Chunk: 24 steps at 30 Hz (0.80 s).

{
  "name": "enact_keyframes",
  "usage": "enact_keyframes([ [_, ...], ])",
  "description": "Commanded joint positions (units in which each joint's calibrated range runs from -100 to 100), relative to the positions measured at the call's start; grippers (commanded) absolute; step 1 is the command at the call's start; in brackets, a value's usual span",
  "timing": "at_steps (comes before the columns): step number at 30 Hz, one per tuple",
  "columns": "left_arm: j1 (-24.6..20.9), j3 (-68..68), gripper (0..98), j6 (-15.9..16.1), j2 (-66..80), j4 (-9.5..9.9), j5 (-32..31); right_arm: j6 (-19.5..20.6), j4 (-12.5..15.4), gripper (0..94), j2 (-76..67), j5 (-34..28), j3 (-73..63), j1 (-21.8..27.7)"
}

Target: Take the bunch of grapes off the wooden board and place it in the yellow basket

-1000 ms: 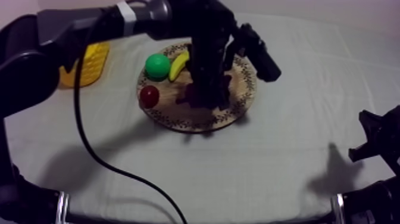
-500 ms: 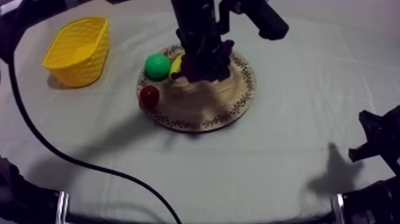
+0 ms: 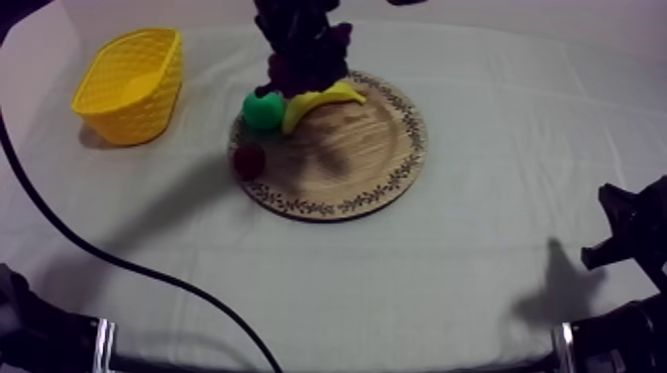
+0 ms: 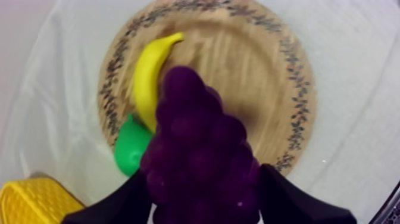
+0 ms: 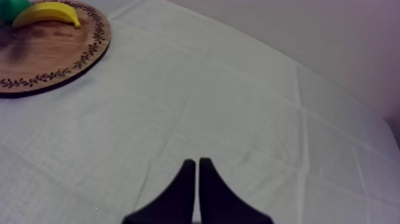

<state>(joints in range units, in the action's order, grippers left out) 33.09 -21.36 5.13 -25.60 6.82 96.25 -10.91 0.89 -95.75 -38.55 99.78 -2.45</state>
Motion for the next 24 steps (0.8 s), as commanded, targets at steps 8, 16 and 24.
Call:
enact_keyframes([
  [8, -6.7, 1.8, 47.3, 0.0, 2.2, -0.61, -0.1, 0.0, 0.0, 0.3, 0.0, 0.0, 0.0, 0.0],
  [16, -13.0, 3.7, 46.9, -0.1, 4.0, -1.43, -0.1, 0.0, 0.0, 0.3, 0.0, 0.0, 0.0, 0.0],
  [24, -18.9, 3.5, 46.0, 0.2, 4.8, -1.69, -0.1, 0.0, 0.0, 0.3, 0.0, 0.0, 0.0, 0.0],
])
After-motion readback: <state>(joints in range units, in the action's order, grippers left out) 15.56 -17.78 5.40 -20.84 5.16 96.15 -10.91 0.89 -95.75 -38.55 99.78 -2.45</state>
